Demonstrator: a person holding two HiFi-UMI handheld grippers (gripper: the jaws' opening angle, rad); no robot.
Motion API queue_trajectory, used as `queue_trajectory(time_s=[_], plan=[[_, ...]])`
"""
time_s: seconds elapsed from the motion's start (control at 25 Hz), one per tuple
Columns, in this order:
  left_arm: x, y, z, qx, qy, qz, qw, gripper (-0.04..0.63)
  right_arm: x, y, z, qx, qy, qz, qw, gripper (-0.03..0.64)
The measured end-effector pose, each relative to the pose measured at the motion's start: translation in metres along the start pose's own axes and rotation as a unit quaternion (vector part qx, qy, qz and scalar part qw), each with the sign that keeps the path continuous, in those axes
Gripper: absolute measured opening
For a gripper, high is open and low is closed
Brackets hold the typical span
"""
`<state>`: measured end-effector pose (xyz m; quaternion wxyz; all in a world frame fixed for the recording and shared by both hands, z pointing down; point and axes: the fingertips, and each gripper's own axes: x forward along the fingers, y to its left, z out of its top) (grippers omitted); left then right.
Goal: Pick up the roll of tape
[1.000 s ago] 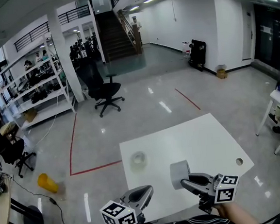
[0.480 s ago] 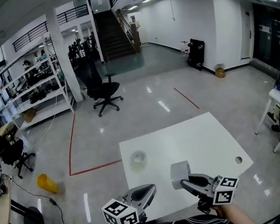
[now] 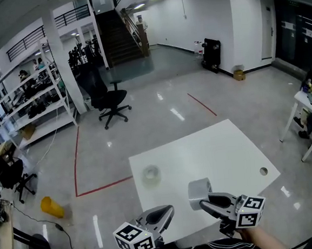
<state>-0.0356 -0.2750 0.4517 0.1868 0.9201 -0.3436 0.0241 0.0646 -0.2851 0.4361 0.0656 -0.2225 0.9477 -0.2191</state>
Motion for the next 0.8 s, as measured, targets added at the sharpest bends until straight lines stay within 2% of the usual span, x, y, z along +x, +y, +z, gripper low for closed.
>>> queue_trajectory(time_s=[0.8], plan=[[0.007, -0.015, -0.02, -0.006, 0.007, -0.023, 0.9997, 0.003, -0.02, 0.004, -0.018, 0.004, 0.011, -0.022, 1.0, 0.092]])
